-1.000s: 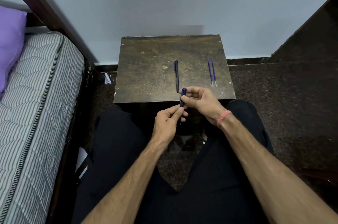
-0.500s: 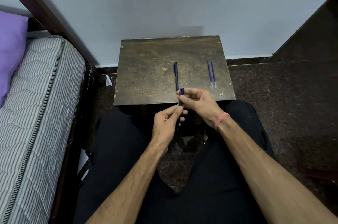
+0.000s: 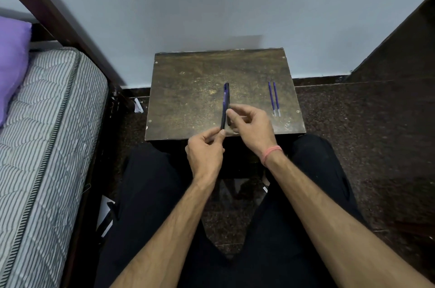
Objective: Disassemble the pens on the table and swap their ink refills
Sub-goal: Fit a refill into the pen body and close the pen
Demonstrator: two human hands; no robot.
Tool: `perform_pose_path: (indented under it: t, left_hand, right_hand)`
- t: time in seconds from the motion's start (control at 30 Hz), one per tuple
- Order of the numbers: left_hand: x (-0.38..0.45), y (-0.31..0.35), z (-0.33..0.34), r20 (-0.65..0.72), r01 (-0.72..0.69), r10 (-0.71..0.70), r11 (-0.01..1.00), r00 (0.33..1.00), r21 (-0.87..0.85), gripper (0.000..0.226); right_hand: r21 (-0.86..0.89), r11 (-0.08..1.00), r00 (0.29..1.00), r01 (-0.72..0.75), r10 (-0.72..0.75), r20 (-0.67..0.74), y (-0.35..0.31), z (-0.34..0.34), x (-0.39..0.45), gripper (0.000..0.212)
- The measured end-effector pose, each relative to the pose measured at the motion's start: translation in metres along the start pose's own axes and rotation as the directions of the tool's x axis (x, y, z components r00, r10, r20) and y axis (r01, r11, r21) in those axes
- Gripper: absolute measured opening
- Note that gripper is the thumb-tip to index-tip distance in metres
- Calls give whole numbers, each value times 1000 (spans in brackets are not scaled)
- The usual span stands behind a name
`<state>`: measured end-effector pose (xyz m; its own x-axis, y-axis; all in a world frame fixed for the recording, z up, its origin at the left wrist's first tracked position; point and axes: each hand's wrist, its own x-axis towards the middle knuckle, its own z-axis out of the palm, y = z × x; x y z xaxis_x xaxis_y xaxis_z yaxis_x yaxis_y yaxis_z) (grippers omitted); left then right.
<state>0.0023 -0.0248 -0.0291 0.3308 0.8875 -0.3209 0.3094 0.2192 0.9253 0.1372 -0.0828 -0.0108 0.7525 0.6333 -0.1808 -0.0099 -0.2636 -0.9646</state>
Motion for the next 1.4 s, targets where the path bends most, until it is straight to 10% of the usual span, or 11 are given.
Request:
perform_pose_path:
  t: [0.13,0.47,0.8,1.4]
  left_hand:
    - [35,22,1,-144,20,-7,996,990,84,22]
    - [63,49,11,-69,-97,137,905,988,413,26]
    - [61,51,15,-57,-104,143,891,988,441,30]
    - [58,61,28,-11,-213,283,744,959,633,20]
  right_hand:
    - [-418,903,986,101,-148,-81,-9,13,19,30]
    - [-757,654,909,7,-320,-267,-14,-39,50,30]
    - [-742,655,924,-146,-178,-339,-5,-70,57,37]
    - [-687,723,965,67,-222,-139,-6,-16,60,24]
